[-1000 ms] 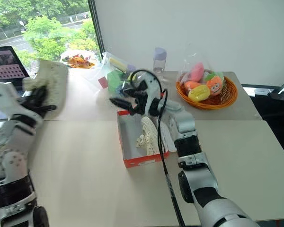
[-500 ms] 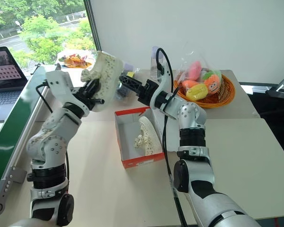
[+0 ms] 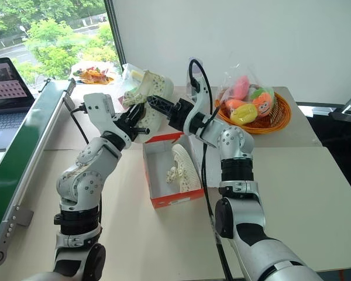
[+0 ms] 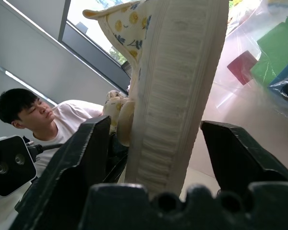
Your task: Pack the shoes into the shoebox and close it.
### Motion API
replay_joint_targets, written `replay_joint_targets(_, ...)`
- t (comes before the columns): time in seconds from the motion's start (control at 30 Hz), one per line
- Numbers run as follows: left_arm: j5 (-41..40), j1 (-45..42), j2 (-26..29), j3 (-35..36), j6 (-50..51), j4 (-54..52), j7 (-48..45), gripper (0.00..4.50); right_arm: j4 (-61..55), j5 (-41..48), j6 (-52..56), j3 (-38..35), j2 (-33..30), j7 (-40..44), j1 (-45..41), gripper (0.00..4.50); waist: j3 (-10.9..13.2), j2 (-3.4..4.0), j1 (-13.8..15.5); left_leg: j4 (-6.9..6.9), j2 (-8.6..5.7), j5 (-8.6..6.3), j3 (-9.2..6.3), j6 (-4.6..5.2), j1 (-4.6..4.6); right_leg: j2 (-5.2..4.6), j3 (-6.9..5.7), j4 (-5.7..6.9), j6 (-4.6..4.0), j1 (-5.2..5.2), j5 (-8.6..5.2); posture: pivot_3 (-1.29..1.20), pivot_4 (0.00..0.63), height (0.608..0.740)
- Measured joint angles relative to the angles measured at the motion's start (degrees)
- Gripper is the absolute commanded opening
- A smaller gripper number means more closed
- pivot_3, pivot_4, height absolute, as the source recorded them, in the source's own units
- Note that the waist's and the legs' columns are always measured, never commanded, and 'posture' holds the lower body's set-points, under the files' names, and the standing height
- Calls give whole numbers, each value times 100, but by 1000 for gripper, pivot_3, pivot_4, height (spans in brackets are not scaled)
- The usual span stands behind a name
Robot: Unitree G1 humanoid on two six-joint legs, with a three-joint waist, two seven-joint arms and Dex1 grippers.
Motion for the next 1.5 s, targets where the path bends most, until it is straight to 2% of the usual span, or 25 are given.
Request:
replay_joint_targets(0.07, -154, 0, -97, 123, 94, -105, 92, 0, 0, 0, -62, 30, 2, 2, 0, 1719, 0, 0, 2, 0, 0, 0, 0, 0, 0, 0, 0, 0, 0, 0, 0, 0, 150, 740)
replay_joint_targets(0.1, -194, 0, -105, 140, 141, -151, 108, 0, 0, 0, -106, 32, 2, 1, 0, 1214, 0, 0, 4, 1, 0, 0, 0, 0, 0, 0, 0, 0, 1, 0, 0, 0, 150, 740)
replay_joint_targets(0.17, -277, 0, -96, 167, 246, -230, 146, 0, 0, 0, -143, 43, 5, 3, 0, 843, 0, 0, 7, 1, 0, 0, -1, 0, 0, 0, 0, -1, 1, 1, -1, 0, 150, 740)
replay_joint_targets(0.23, -380, 13, -75, 236, 398, -325, 201, 941, 1, -15, -174, 100, 7, 14, 0, 693, 0, 0, 0, 1, 0, 0, 0, 0, 0, 2, 0, 0, 1, 1, -1, 0, 150, 740)
replay_joint_targets(0.27, -422, 28, -75, 272, 477, -376, 222, 1172, 1, -41, -203, 131, 7, 18, 0, 668, 0, 0, -2, 1, 1, 0, 0, 0, 0, 2, 0, 0, 1, 1, -1, 0, 150, 740)
replay_joint_targets(0.37, -670, 118, 13, 423, 714, -522, 227, 2257, 30, -167, -390, 174, -1, -6, -1, 603, 0, 1, 1, 2, 1, 0, -1, 0, 0, 2, 0, 0, 1, 1, -1, 0, 150, 740)
replay_joint_targets(0.47, -1063, 338, 823, 569, 1257, -873, -61, 2270, 126, -419, -630, 259, -93, -123, -21, 595, 2, 4, -39, 1, 3, 0, -1, 0, 1, 6, 1, 2, 1, -2, -1, 0, 150, 740)
replay_joint_targets(0.6, -1411, 975, 2420, 1016, 1843, -1276, -850, 2270, 245, -743, -604, 354, -496, -402, -202, 595, 8, 13, -121, -1, 2, 0, -1, 0, 0, 5, 2, 0, 0, -5, -2, 0, 150, 740)
replay_joint_targets(0.67, -1512, 1248, 2852, 1447, 1908, -1280, -1100, 2270, 268, -768, -363, 334, -718, -478, -367, 595, 9, 15, -127, -2, 5, 0, -3, 0, 1, 6, 1, -1, -3, -5, -3, 0, 150, 740)
replay_joint_targets(0.77, -1451, 1727, 3323, 1516, 1870, -1353, -1479, 2270, 106, -849, 165, 753, -1077, -202, -440, 595, 10, 15, -128, -7, 5, 0, 0, 0, 7, 5, 1, -5, -7, -1, -6, 0, 150, 740)
replay_joint_targets(0.83, -1375, 1912, 3390, 1343, 1854, -1368, -1645, 2270, -104, -910, 488, 1285, -1290, 181, -249, 595, 9, 15, -106, -9, 5, 0, -1, 0, 10, 4, -1, -8, -7, 4, -7, 0, 150, 740)
replay_joint_targets(0.93, -1319, 1919, 3292, 1058, 1726, -1375, -1774, 2270, -139, -889, 1005, 1868, -1288, 676, 125, 595, 10, 15, -87, -5, 4, 0, 0, 0, 4, 3, 0, -6, -7, 1, -7, 0, 150, 740)
replay_joint_targets(1.07, -1255, 1940, 3192, 906, 1621, -1401, -1785, 2270, -145, -839, 1405, 2118, -1479, 1239, 243, 595, 10, 15, -89, -5, 5, 0, -1, 0, 1, 4, 1, -6, -6, -2, -6, 0, 150, 740)
replay_joint_targets(1.2, -1136, 2124, 3193, 906, 1597, -1444, -1782, 2270, -142, -1004, 1358, 2459, -1724, 1641, 326, 595, 10, 15, -107, -5, 7, 0, 0, 0, 3, 7, 1, -5, -6, -2, -6, 0, 150, 740)
replay_joint_targets(1.5, -1020, 2362, 3069, 919, 1575, -1601, -1689, 2270, 300, -1871, 591, 3442, -1683, 2216, 274, 595, 10, 15, -114, -2, 6, 0, 2, 0, 10, 6, 5, 0, -5, 1, -7, 0, 150, 740)
